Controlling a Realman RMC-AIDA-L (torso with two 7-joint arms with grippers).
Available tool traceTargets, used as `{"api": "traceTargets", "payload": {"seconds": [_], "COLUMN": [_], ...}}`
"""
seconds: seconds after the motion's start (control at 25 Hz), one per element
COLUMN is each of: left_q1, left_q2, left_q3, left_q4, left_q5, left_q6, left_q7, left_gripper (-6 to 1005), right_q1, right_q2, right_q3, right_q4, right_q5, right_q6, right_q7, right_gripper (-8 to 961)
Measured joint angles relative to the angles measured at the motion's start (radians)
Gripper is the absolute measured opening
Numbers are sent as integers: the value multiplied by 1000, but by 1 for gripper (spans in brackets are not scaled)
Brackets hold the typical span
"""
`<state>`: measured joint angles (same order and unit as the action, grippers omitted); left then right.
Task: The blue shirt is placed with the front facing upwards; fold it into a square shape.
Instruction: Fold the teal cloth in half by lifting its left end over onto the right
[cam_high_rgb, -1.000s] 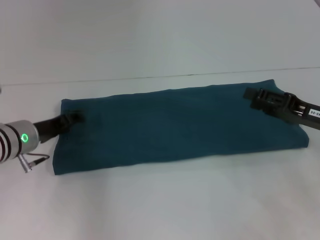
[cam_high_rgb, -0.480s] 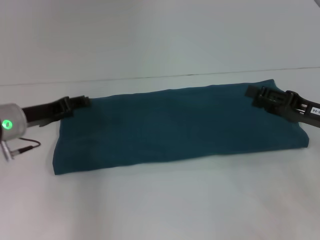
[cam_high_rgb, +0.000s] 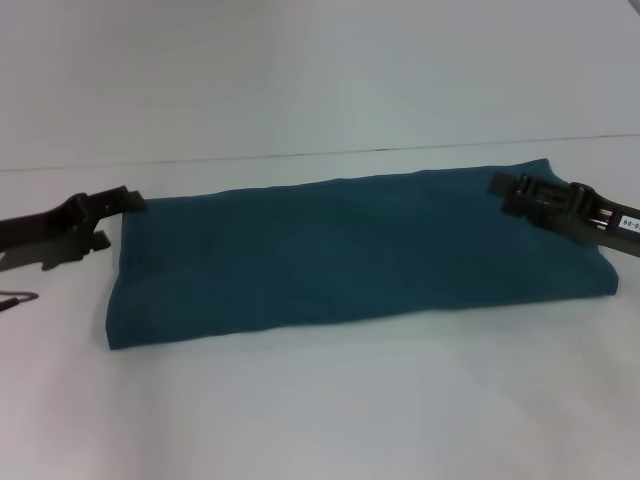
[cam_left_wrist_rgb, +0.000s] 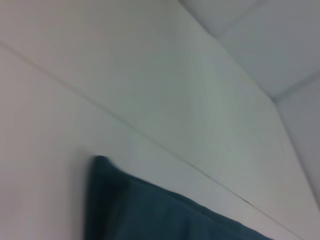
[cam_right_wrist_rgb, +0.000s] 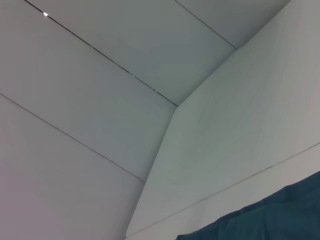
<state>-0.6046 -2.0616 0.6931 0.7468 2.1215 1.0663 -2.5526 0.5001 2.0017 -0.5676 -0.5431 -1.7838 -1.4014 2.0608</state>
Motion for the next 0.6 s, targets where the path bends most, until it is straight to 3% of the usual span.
{"api": "traceTargets", "payload": {"seconds": [0.24, 0.6], "left_q1": [-42, -69], "left_q2": [1, -7], "left_q3": [35, 89], "left_q4": [-100, -136], "left_q5": [52, 106], "left_q6": [-131, -261], "left_q7": [-41, 102], "left_gripper": [884, 883], "right_q1": [0, 0], "right_q2": [0, 0], "right_q3": [0, 0], "right_q4": [0, 0], "right_q5": [0, -1], "right_q6": [3, 7], "right_q7": [-1, -1], "right_gripper": [699, 699]}}
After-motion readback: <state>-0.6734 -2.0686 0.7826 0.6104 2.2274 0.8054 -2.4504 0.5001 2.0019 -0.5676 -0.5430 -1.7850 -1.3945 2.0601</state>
